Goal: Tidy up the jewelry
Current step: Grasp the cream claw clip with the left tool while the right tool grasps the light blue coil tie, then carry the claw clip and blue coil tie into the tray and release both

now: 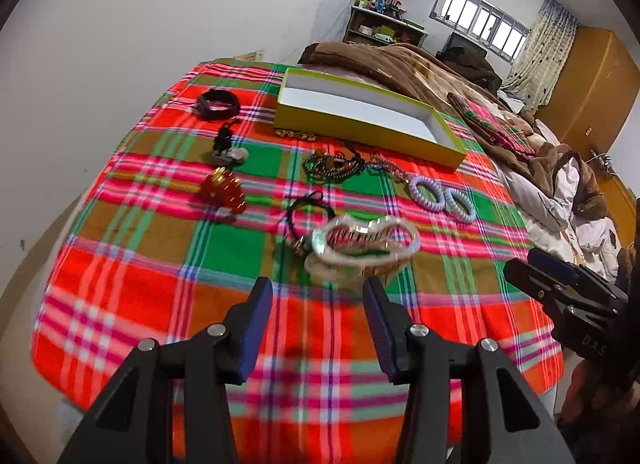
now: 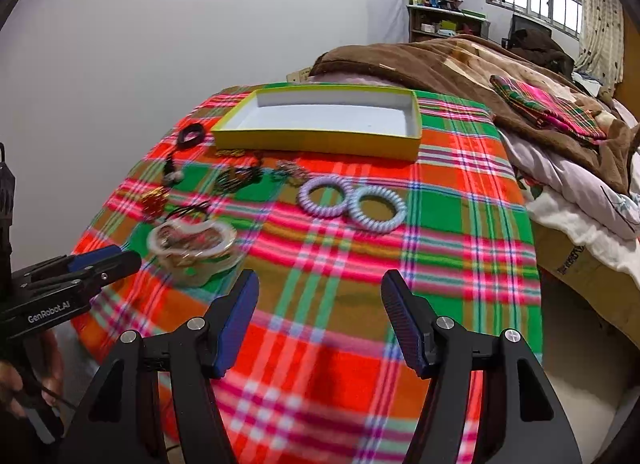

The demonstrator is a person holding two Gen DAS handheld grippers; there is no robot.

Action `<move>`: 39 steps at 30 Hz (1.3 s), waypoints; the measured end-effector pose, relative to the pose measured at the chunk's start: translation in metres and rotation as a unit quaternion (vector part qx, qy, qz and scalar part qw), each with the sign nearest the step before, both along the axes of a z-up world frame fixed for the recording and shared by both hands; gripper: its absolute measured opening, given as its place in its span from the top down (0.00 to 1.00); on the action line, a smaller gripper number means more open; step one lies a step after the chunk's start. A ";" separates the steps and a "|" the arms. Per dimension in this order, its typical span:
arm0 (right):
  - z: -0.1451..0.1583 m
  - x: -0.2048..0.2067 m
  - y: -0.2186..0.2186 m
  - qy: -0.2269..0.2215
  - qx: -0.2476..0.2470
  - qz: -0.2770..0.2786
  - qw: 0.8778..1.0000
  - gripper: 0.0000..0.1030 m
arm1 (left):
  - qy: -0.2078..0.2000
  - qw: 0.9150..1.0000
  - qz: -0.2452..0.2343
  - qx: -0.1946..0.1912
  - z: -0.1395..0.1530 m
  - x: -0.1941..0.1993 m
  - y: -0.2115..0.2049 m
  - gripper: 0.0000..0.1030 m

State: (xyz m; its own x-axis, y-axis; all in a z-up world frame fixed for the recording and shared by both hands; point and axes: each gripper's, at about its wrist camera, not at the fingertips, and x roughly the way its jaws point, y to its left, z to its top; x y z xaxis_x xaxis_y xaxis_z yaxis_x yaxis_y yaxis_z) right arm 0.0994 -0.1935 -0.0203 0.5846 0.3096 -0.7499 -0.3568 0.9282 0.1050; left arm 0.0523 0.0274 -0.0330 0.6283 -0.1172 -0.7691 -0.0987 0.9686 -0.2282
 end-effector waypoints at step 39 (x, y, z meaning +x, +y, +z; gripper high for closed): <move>-0.040 0.095 0.010 0.020 -0.072 0.077 0.994 0.91 | 0.020 0.998 -0.051 -0.014 -0.012 0.043 -0.027 0.89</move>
State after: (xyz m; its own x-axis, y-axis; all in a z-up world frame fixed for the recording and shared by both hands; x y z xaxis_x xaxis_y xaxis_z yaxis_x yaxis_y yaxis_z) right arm 0.1939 -0.1834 -0.0607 0.5065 0.2816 -0.8149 -0.4947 0.8690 -0.0072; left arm 0.0958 0.0006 -0.0449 0.5817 -0.2012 -0.7882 -0.0096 0.9672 -0.2539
